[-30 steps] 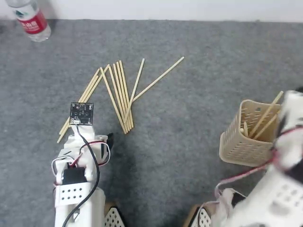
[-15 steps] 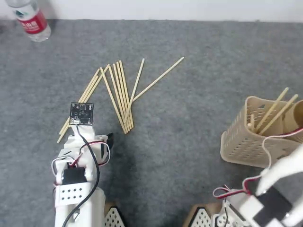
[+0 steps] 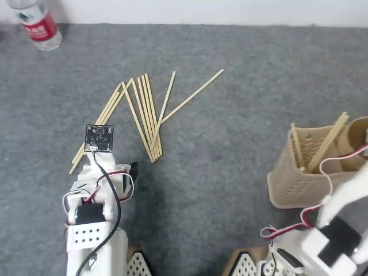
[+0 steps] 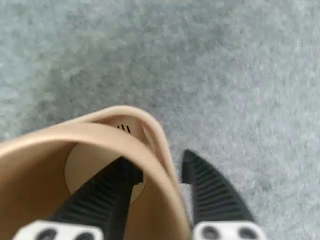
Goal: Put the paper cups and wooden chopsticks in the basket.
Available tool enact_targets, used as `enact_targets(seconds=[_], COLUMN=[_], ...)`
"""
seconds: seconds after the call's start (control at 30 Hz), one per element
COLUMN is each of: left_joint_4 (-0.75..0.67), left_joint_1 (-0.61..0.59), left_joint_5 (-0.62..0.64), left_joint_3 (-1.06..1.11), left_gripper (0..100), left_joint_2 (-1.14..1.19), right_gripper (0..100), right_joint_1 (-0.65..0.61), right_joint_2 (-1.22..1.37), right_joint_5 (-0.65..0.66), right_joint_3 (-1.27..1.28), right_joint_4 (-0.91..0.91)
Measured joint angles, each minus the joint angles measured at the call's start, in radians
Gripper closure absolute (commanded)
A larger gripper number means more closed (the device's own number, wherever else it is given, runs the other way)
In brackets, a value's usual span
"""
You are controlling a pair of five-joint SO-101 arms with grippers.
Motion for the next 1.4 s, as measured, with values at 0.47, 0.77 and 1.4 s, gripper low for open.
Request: enact_targets(seconds=[0.47,0.77,1.4], left_joint_4=[0.000,0.000,0.000], left_joint_1=[0.000,0.000,0.000], left_joint_5=[0.000,0.000,0.000], left_joint_3=[0.000,0.000,0.000], left_gripper=[76,76,76], left_joint_2=[0.000,0.000,0.000], right_gripper=[99.1,99.1,96.3], right_joint_1=[-0.427,-0.543,-0.489], right_joint_2=[-0.061,0.152,0.330], right_joint_5=[-0.417,-0.646,-0.804], right_joint_3=[0.032,-0.226,-0.453], right_joint_4=[0.003,0.008,0.021])
